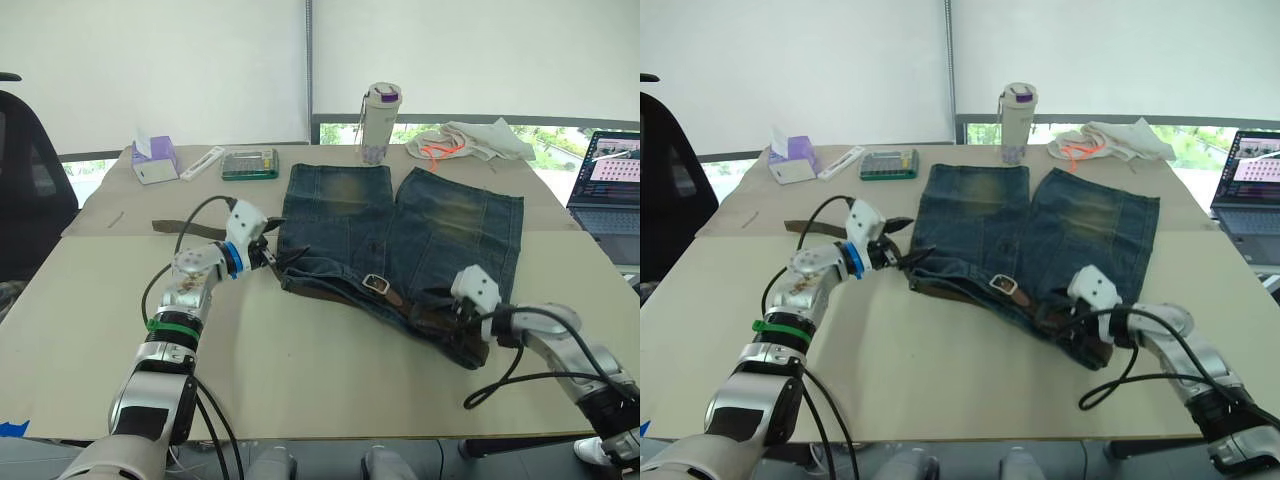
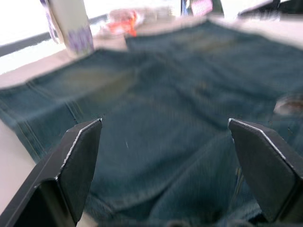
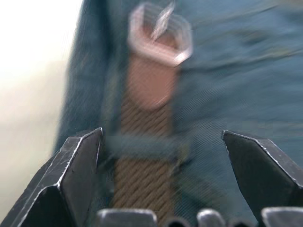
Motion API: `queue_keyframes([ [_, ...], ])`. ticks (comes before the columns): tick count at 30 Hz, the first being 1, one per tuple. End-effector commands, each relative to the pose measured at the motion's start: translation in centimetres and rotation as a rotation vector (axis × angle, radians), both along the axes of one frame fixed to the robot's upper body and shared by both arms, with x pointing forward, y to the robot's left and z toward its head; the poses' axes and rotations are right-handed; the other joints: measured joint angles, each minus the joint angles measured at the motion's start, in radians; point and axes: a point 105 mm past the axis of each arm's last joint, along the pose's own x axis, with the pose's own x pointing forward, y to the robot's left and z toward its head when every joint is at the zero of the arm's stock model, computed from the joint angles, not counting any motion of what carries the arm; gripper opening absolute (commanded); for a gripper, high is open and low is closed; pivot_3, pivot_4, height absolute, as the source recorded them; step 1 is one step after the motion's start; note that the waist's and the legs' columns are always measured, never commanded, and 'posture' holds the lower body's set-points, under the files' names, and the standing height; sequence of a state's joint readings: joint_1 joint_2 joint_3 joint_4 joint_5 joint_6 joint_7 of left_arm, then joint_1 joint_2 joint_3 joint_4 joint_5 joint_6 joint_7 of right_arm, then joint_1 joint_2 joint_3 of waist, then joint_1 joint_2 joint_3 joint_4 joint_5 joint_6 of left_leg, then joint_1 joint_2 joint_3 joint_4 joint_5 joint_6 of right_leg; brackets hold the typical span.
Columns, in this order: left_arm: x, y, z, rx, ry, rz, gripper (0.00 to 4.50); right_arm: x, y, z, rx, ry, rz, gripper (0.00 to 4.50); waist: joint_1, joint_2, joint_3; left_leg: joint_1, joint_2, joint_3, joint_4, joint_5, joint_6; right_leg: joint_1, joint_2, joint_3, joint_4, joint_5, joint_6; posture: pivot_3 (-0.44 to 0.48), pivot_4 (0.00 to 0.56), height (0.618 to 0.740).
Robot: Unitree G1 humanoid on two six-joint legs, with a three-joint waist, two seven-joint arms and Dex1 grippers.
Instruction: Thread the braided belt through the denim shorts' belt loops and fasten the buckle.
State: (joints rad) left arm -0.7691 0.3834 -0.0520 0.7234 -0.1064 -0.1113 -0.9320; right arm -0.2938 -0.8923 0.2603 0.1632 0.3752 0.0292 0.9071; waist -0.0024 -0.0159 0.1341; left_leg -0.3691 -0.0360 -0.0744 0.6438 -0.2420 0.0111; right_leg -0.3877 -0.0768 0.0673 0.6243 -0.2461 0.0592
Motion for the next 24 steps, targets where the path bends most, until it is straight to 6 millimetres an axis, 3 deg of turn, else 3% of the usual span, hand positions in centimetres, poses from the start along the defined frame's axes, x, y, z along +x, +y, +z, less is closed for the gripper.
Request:
queue_keyframes([
  [1, -1.0, -0.2, -1.3, 0.138, -0.026, -0.085, 4.50, -0.3, 0.3, 0.2, -0.060, -0.056, 0.063, 4.48, -0.004, 0.000, 0.000, 0.000, 0.000, 0.000, 0.000, 0.000, 0.000, 0.000, 0.000, 0.000, 0.000, 0.000, 0.000, 0.000, 0.150, 0.740],
  [6, -2.8, 1.1, -4.2, 0.299, 0.049, -0.179, 4.50, 0.1, -0.3, 0.1, -0.063, -0.084, 0.023, 4.48, -0.013, 0.000, 0.000, 0.000, 0.001, 0.000, 0.000, 0.000, 0.000, 0.000, 0.001, 0.000, 0.001, 0.000, 0.000, 0.000, 0.150, 0.740],
  [12, -4.0, 1.8, -5.5, 0.324, 0.130, -0.210, 4.50, 0.1, -0.6, 0.4, -0.041, -0.088, 0.008, 4.48, -0.012, 0.000, -0.001, 0.002, 0.001, -0.002, 0.000, 0.000, 0.000, 0.001, 0.000, 0.000, 0.001, 0.000, 0.000, 0.000, 0.150, 0.740],
  [14, -4.1, 2.0, -5.7, 0.336, 0.129, -0.202, 4.50, 0.1, -0.2, 1.6, 0.058, -0.076, -0.004, 4.48, -0.012, 0.000, -0.001, 0.002, 0.001, -0.002, 0.000, 0.000, 0.000, 0.001, 0.000, 0.000, 0.001, 0.000, 0.000, 0.000, 0.150, 0.740],
  [17, -3.5, 2.0, -4.7, 0.277, 0.096, -0.155, 4.50, -0.4, -0.1, 3.3, 0.204, -0.018, -0.028, 4.48, -0.011, 0.000, -0.001, 0.002, 0.001, -0.004, 0.000, 0.000, 0.000, 0.001, 0.000, 0.000, 0.001, 0.000, 0.000, 0.000, 0.150, 0.740],
  [24, -4.7, 0.7, -0.8, 0.040, 0.017, -0.220, 4.50, -0.9, -1.2, 3.4, 0.120, -0.026, -0.080, 4.48, -0.011, 0.000, -0.001, 0.001, 0.001, -0.005, 0.000, 0.000, 0.000, 0.000, 0.000, 0.000, 0.001, 0.000, 0.000, 0.000, 0.150, 0.740],
])
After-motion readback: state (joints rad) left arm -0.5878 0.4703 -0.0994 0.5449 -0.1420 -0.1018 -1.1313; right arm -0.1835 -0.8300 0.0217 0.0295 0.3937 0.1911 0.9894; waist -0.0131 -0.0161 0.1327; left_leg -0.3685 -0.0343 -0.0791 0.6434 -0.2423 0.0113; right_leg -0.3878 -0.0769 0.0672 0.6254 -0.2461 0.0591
